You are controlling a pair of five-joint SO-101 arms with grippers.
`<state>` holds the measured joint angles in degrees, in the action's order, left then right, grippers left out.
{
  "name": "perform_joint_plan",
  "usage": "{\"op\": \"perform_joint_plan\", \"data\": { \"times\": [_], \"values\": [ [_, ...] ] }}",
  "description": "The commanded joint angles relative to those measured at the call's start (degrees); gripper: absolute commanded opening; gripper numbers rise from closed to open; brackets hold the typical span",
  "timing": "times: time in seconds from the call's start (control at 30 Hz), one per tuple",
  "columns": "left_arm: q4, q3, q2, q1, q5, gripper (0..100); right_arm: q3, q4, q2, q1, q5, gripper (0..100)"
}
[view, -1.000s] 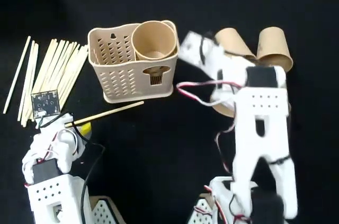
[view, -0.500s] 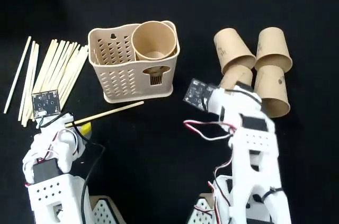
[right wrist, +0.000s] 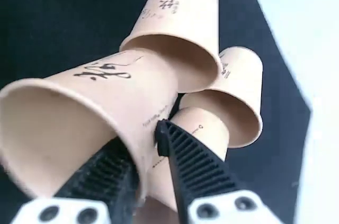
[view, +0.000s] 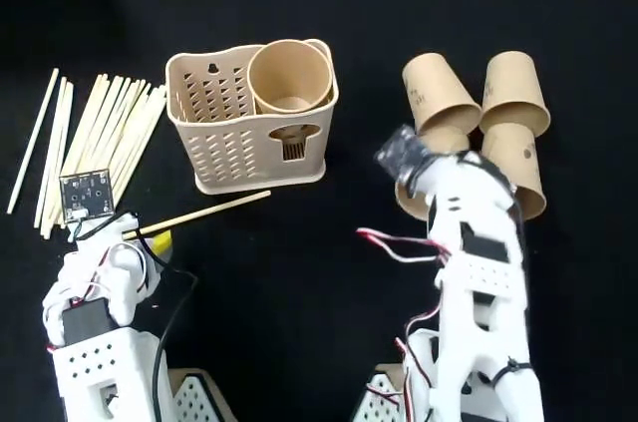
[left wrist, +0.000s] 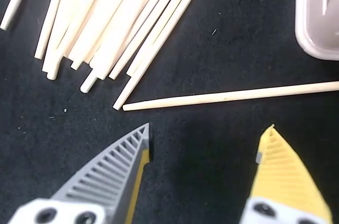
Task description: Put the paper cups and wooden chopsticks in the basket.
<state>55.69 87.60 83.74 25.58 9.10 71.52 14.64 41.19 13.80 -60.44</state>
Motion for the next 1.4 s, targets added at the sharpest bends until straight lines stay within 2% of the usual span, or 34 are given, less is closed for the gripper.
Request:
{"op": "perform_joint_plan", "data": {
  "times": [0.0,0.1,0.27,0.47,0.73,1.03,1.2,1.37],
  "values": [
    [-0.5,-0.3,0.3,-1.9,0.2,32,-11.8,13.3,3.0,0.0,9.9,1.1],
    [-0.5,-0.3,0.3,-1.9,0.2,32,-21.9,25.8,4.1,-0.2,16.1,1.1],
    [-0.4,-0.2,0.3,-2.0,0.3,32,-36.7,43.3,4.2,-5.5,25.1,1.1],
    [-0.4,-0.2,0.3,-2.1,0.3,31,-55.3,57.1,4.1,-12.9,38.2,1.5],
    [-0.5,-0.2,0.3,-1.8,0.3,31,-72.0,57.9,-0.2,-21.6,46.7,1.4],
    [-0.8,-0.2,0.3,-1.7,0.3,31,-85.4,58.0,-20.5,-30.3,53.1,1.3],
    [-0.8,-0.2,0.3,-1.7,0.3,31,-93.8,61.2,-32.8,-31.0,54.9,1.3],
    [-0.9,-0.2,0.3,-1.7,0.3,31,-103.3,68.7,-43.5,-30.9,54.9,1.5]
  ]
}}
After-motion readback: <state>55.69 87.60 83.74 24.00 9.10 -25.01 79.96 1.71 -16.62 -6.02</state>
